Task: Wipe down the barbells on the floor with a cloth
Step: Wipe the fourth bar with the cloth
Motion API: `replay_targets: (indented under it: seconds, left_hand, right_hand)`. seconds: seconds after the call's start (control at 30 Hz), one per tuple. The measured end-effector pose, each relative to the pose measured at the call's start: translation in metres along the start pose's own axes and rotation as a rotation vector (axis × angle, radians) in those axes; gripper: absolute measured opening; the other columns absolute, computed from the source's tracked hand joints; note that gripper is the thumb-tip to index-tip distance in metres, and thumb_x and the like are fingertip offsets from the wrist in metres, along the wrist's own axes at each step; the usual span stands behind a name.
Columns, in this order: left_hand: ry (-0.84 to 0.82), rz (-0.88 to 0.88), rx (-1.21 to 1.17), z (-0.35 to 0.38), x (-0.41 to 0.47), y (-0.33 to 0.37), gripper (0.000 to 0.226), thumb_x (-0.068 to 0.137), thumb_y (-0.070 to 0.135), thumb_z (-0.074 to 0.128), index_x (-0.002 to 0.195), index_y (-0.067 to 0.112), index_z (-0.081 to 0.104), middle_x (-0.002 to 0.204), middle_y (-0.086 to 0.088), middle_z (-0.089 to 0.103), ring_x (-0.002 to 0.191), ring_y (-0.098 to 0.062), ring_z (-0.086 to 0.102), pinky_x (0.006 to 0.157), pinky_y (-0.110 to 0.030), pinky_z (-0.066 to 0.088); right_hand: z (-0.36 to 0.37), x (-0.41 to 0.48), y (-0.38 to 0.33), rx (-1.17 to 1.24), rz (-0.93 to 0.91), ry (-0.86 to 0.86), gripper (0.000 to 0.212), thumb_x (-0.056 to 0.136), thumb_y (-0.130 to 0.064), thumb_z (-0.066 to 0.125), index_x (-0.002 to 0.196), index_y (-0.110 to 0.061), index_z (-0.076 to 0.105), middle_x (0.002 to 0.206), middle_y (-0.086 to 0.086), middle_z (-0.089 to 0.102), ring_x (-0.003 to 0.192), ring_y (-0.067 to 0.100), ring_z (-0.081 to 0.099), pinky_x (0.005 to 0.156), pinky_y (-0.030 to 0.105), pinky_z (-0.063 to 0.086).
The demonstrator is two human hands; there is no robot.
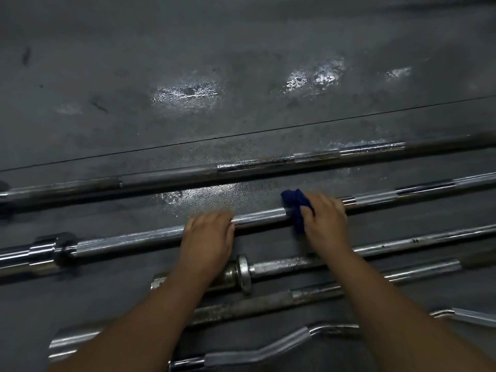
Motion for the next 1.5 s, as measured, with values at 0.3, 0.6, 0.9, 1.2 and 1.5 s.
replay_targets:
  seconds: [0.3,0.6,0.9,1.2,1.5]
  left_hand:
    - [-0.065,-0.060,-0.081,-0.005,-0.020,0.008,0.025,0.096,0.021,0.052,0.119,0.025,0.061,0.122,0.003,0.062,0.112,-0.024,0.054,0.094,-0.038,0.040]
    - [-0.026,-0.062,-0.189,-0.007,-0.023,-0.001,0.018,0.090,0.014,0.061,0.108,0.017,0.064,0.108,-0.003,0.060,0.102,-0.025,0.053,0.087,-0.037,0.046]
    - [0.004,-0.055,-0.215,-0.001,-0.020,-0.007,0.018,0.091,0.022,0.064,0.109,0.021,0.065,0.109,0.004,0.059,0.104,-0.018,0.051,0.088,-0.034,0.045]
    - [-0.018,-0.030,-0.180,0.000,-0.013,-0.010,0.020,0.089,0.027,0.068,0.107,0.021,0.063,0.107,0.001,0.060,0.101,-0.023,0.052,0.085,-0.037,0.047]
    - [0.006,0.100,-0.002,0.012,-0.039,-0.004,0.052,0.091,0.052,0.047,0.127,0.016,0.057,0.128,-0.003,0.055,0.117,-0.025,0.050,0.108,-0.043,0.038]
  right_hand:
    - [0.013,-0.038,-0.068,0.050,-0.062,-0.050,0.020,0.084,-0.025,0.055,0.091,-0.014,0.069,0.087,0.010,0.070,0.085,0.033,0.062,0.080,0.039,0.046]
    - [-0.009,-0.025,-0.017,-0.065,0.071,0.045,0.023,0.091,-0.027,0.047,0.092,-0.011,0.064,0.087,0.014,0.067,0.083,0.036,0.060,0.079,0.040,0.044]
    - [-0.007,-0.016,-0.026,-0.126,-0.140,-0.156,0.042,0.088,-0.054,0.040,0.094,-0.023,0.067,0.085,0.001,0.067,0.083,0.024,0.059,0.080,0.036,0.042]
    - [0.015,-0.030,-0.083,0.095,-0.153,-0.255,0.046,0.090,-0.025,0.045,0.135,-0.038,0.046,0.106,0.005,0.069,0.096,0.027,0.062,0.087,0.038,0.050]
    - [0.025,-0.055,-0.005,-0.035,0.021,0.070,0.044,0.096,-0.036,0.034,0.130,-0.016,0.054,0.146,0.014,0.039,0.141,0.038,0.028,0.116,0.048,0.024]
Point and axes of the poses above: each hand's wrist, its own x-axis towards the middle knuckle, its own z-axis out of the palm, y = z × x, the point moved 3 cm from there along x, towards the middle knuckle
